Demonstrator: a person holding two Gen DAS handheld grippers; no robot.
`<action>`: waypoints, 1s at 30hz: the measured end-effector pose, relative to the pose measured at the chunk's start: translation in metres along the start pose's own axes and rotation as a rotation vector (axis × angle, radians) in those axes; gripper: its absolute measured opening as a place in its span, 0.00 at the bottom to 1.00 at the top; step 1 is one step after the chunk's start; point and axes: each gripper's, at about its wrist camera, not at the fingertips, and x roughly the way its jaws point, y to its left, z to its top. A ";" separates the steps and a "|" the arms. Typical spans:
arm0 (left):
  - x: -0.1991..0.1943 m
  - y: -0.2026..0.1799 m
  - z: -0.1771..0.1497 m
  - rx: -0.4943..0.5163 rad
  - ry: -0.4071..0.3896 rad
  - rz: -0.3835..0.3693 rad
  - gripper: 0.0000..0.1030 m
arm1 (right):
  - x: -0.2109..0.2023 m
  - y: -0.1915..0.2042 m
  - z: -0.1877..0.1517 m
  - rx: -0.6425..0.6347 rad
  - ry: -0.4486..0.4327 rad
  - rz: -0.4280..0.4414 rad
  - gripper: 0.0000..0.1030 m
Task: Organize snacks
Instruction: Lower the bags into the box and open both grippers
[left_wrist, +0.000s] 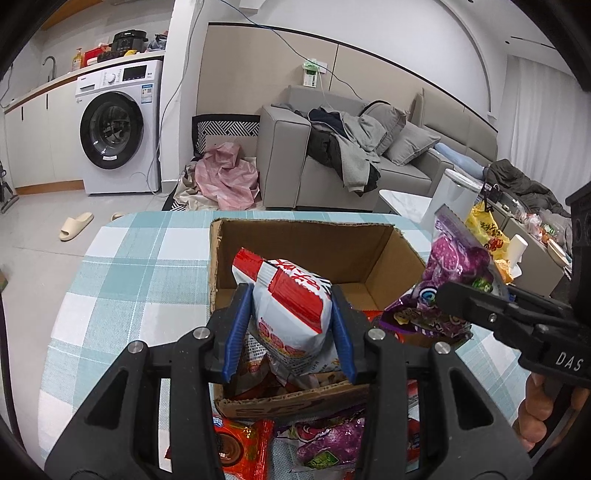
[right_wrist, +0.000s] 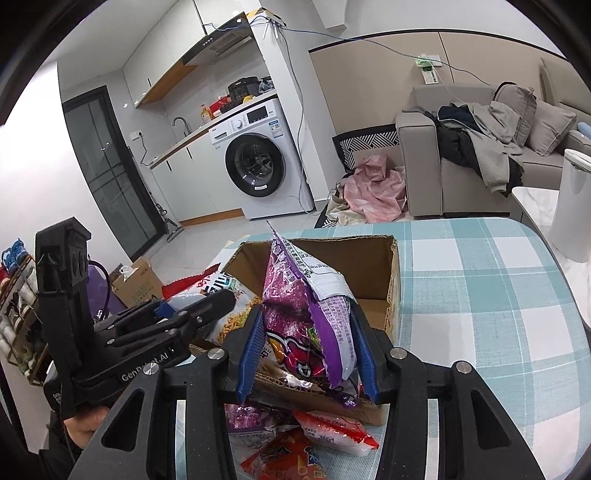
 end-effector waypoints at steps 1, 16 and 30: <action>0.002 0.000 -0.001 0.004 0.005 0.001 0.38 | 0.001 0.001 0.000 0.000 0.003 -0.001 0.44; -0.004 -0.004 -0.010 0.024 0.031 0.024 0.51 | -0.011 0.004 -0.004 -0.033 -0.022 -0.034 0.54; -0.048 -0.003 -0.018 0.023 -0.004 0.046 0.99 | -0.035 0.014 -0.021 -0.109 -0.049 -0.111 1.00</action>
